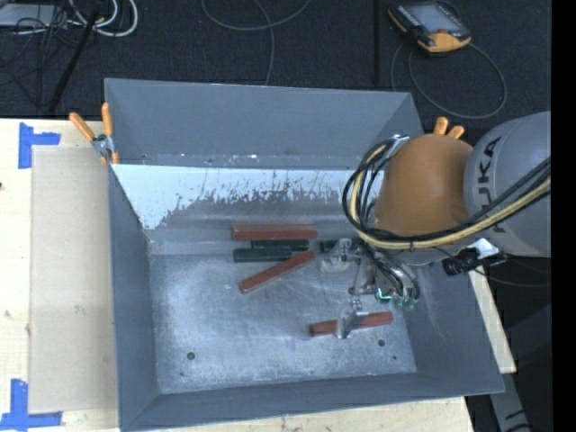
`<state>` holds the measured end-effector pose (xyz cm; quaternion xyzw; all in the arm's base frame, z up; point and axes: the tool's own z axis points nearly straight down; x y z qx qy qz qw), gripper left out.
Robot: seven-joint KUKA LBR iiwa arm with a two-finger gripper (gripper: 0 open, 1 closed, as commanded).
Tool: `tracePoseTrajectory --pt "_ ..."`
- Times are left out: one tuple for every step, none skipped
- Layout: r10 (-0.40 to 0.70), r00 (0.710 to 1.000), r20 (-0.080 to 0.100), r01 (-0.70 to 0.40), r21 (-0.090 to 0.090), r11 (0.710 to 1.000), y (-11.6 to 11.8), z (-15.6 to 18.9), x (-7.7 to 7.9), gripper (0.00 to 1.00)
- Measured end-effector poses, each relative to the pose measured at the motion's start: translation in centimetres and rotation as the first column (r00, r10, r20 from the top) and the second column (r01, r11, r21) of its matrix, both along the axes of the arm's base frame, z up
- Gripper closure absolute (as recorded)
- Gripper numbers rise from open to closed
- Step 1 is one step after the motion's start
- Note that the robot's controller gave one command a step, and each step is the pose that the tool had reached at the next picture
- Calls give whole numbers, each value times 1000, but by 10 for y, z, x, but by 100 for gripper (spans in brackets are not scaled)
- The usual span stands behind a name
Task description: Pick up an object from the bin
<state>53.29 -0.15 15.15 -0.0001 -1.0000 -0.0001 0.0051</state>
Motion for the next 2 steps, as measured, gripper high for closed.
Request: tracePoseTrajectory --pt "0 1000 8 0 0 1000 0 4 2 0" --pt "110 994 16 -110 0 994 -43 -77 -13 100"
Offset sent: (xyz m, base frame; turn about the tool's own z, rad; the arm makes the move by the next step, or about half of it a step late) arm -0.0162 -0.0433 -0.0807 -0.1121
